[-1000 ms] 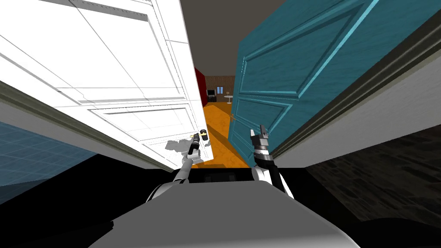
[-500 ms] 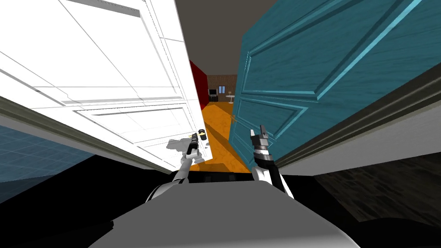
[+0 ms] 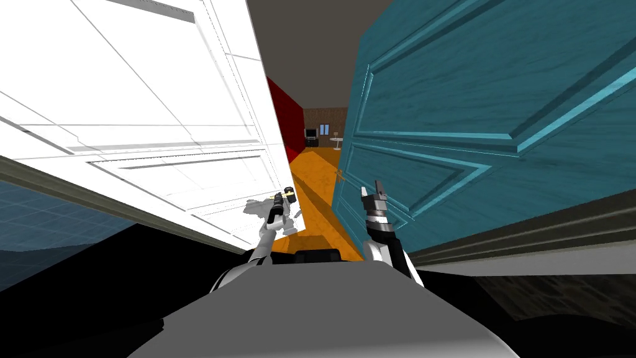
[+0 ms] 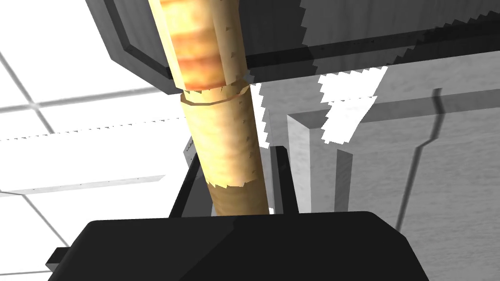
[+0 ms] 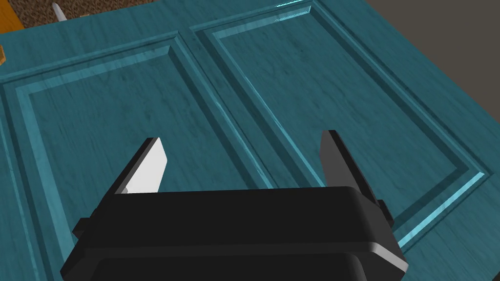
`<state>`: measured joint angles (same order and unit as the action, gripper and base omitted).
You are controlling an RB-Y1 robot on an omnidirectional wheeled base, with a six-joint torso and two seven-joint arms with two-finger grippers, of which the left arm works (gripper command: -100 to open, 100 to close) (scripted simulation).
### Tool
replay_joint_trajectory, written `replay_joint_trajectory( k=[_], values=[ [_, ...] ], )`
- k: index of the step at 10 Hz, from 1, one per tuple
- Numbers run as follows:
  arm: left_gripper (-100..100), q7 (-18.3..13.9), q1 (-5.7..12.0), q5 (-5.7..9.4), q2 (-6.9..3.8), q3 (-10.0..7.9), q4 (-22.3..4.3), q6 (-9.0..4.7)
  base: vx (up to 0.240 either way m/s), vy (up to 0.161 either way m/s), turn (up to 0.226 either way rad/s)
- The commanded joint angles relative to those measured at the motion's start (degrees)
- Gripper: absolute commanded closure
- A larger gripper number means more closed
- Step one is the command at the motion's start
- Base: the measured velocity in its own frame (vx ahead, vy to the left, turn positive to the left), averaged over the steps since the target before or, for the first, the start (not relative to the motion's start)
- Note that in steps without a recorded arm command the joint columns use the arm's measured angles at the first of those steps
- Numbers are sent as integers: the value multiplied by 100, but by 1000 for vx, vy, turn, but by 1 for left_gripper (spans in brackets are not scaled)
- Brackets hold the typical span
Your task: Push the door open
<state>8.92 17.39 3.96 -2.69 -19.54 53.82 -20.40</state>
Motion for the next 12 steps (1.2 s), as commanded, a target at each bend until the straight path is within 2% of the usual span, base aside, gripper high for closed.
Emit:
replay_joint_trajectory(
  k=[1,6,8,9,10,12],
  values=[
    [100,83,34,16,9,-168,40,-25,146,-58,52],
    [100,203,53,57,222,-437,52,-14,170,-73,90],
    [100,250,60,73,350,-542,57,-9,175,-95,100],
    [100,237,23,73,293,-542,65,5,77,-33,62],
    [100,419,58,218,208,-701,56,-79,91,37,-63],
    [100,592,92,352,154,-830,44,-149,126,55,-64]
  ],
)
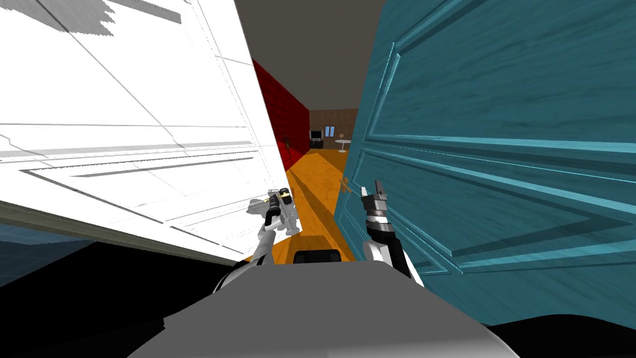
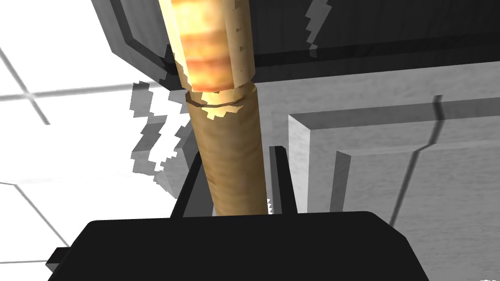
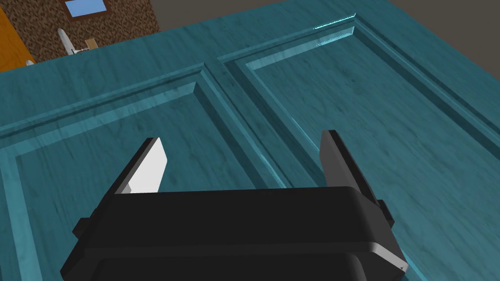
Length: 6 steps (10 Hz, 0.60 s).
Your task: Push the door open
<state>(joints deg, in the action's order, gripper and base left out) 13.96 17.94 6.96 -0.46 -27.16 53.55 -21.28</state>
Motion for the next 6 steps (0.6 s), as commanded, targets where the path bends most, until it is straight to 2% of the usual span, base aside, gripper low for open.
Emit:
replay_joint_trajectory(
  k=[1,2,4,5,6],
  values=[
    [100,231,64,164,-104,-174,61,-119,145,67,-107],
    [100,231,64,164,-104,-174,61,-119,110,54,-14],
    [100,560,129,419,-167,-420,37,-252,138,60,-88],
    [100,560,129,419,-167,-420,37,-252,126,53,-36],
    [100,650,146,490,-180,-487,31,-289,87,44,-18]
  ],
)
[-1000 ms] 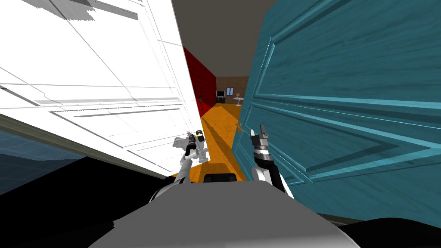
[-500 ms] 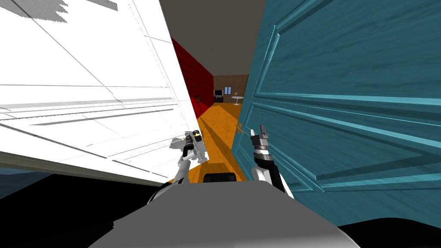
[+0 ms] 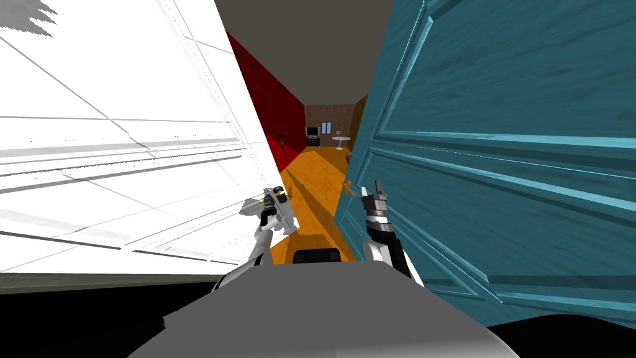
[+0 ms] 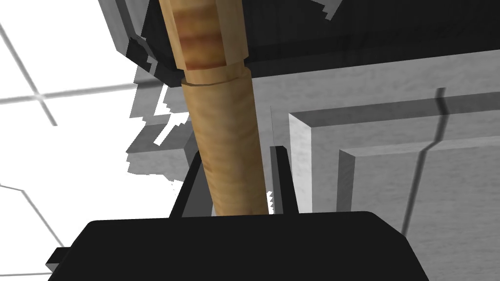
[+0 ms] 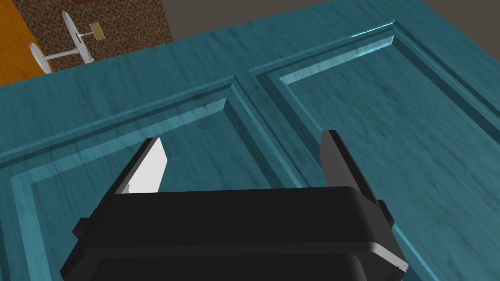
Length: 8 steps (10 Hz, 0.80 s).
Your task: Push the door open
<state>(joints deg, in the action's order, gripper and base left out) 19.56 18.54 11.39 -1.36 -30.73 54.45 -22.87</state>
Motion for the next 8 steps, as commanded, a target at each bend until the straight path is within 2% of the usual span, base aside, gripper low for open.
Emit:
replay_joint_trajectory(
  k=[1,6,8],
  values=[
    [100,187,106,121,-99,-203,-66,-170,69,41,-55],
    [100,688,204,510,-127,-577,-101,-373,89,56,-48],
    [100,688,204,510,-127,-577,-197,-373,48,25,-20]
  ],
)
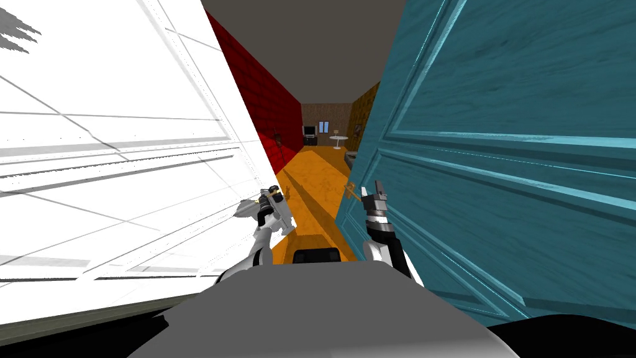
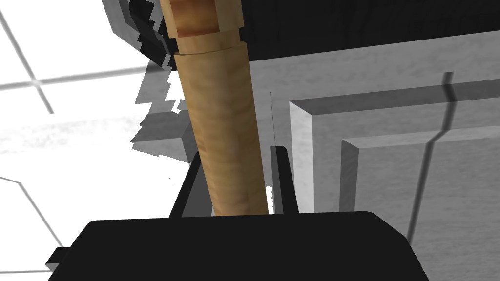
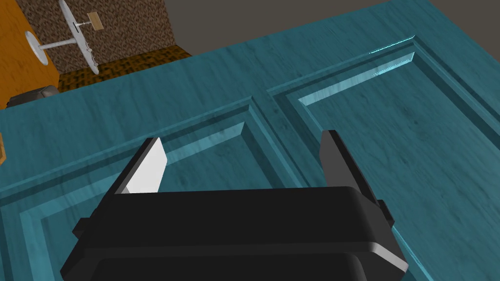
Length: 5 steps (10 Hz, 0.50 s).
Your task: Push the door open
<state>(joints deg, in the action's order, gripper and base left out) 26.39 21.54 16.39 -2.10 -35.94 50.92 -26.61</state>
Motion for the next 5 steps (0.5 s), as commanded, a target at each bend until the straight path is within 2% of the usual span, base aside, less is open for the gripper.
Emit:
replay_joint_trajectory(
  k=[1,3,5],
  values=[
    [100,5,-96,10,-53,-55,252,1,2,6,17],
    [100,5,-96,10,-53,-55,252,1,-1,-3,1],
    [100,216,-55,173,-47,-212,237,-84,38,26,-52]
  ],
)
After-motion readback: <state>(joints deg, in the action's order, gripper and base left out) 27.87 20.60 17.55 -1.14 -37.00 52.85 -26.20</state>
